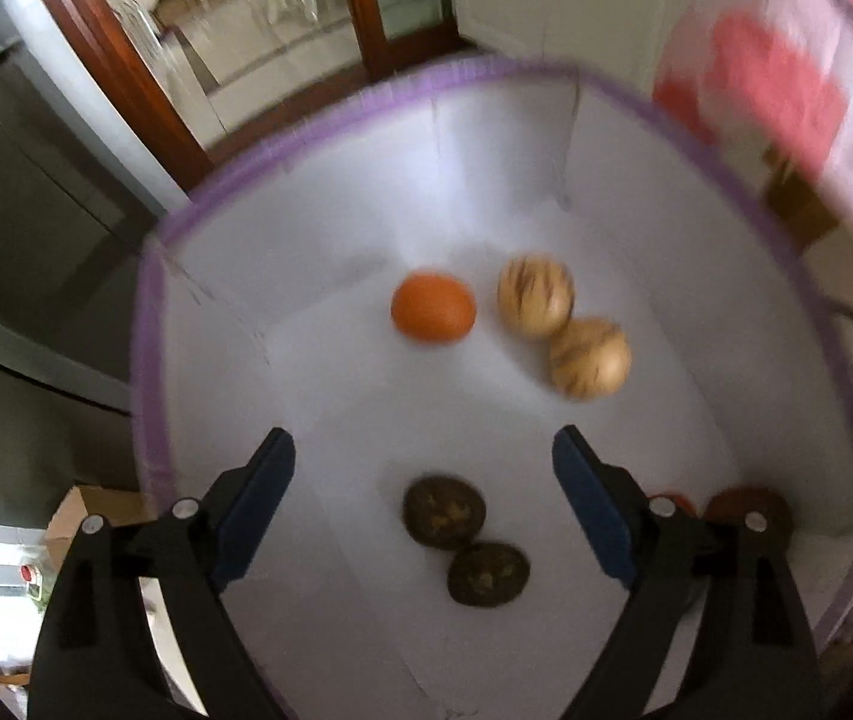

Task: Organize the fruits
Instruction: 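Move both tools back over the tablecloth toward the remaining fruits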

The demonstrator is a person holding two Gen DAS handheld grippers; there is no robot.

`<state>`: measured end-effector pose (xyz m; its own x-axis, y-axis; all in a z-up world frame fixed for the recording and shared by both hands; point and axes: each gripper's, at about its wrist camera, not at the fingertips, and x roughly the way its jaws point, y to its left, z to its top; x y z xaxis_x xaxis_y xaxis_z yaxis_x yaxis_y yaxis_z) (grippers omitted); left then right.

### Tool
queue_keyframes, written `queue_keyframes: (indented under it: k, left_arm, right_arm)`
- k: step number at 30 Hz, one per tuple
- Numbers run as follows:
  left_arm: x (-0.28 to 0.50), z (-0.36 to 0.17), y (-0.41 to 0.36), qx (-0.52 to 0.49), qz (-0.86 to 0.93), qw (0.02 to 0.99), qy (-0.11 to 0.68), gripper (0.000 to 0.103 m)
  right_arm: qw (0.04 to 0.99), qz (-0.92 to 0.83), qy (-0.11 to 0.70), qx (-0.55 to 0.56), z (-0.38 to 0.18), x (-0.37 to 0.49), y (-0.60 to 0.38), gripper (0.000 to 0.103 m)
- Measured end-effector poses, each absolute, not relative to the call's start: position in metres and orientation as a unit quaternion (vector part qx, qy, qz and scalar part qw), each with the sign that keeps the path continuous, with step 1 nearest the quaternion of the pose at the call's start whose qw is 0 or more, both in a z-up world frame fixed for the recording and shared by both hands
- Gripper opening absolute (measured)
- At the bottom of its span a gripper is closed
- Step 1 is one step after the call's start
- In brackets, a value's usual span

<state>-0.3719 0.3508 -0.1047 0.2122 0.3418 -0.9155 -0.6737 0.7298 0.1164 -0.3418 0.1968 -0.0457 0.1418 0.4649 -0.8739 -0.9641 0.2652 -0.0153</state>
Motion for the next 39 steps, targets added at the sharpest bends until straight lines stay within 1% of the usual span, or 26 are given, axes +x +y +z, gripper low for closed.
queue_keyframes:
  k: [3,4,5,7,10,12,17,21,25,29,34,39]
  left_arm:
    - [-0.367,-0.069,0.347,-0.131,0.364,0.787,0.481,0.089]
    - [-0.365,-0.055,0.344,-0.121,0.374,0.795,0.463,0.09]
    - [-0.362,-0.041,0.343,-0.113,0.382,0.802,0.445,0.095]
    - [-0.351,-0.007,0.337,-0.105,0.398,0.821,0.396,0.097]
    - [-0.336,0.032,0.323,-0.112,0.389,0.846,0.346,0.1]
    - [-0.31,0.051,0.308,-0.113,0.369,0.864,0.323,0.101]
    - [-0.259,0.075,0.262,-0.094,0.31,0.891,0.318,0.101]
    - [-0.206,0.072,0.22,-0.058,0.245,0.908,0.334,0.101]
    - [-0.165,0.065,0.173,-0.028,0.19,0.919,0.344,0.101]
    - [-0.116,0.055,0.141,-0.03,0.125,0.924,0.361,0.101]
    - [-0.046,0.045,0.091,-0.065,0.047,0.919,0.385,0.101]
    - [0.022,0.038,0.035,-0.046,-0.004,0.924,0.381,0.101]
  right_arm:
    - [0.706,0.535,0.386,-0.259,-0.006,-0.329,0.181,0.08]
    - [0.711,0.541,0.381,-0.238,0.008,-0.321,0.174,0.081]
    - [0.716,0.544,0.376,-0.222,0.018,-0.316,0.169,0.081]
    - [0.734,0.55,0.356,-0.179,0.051,-0.304,0.15,0.084]
    - [0.763,0.543,0.328,-0.122,0.09,-0.279,0.12,0.086]
    - [0.785,0.529,0.312,-0.08,0.114,-0.259,0.094,0.087]
    - [0.826,0.475,0.301,0.013,0.148,-0.206,0.03,0.087]
    - [0.86,0.407,0.301,0.062,0.155,-0.162,-0.022,0.087]
    - [0.879,0.34,0.321,0.099,0.144,-0.122,-0.063,0.087]
    - [0.889,0.277,0.345,0.115,0.122,-0.088,-0.084,0.087]
    - [0.898,0.208,0.369,0.119,0.103,-0.054,-0.12,0.087]
    - [0.904,0.129,0.388,0.124,0.083,-0.018,-0.162,0.087]
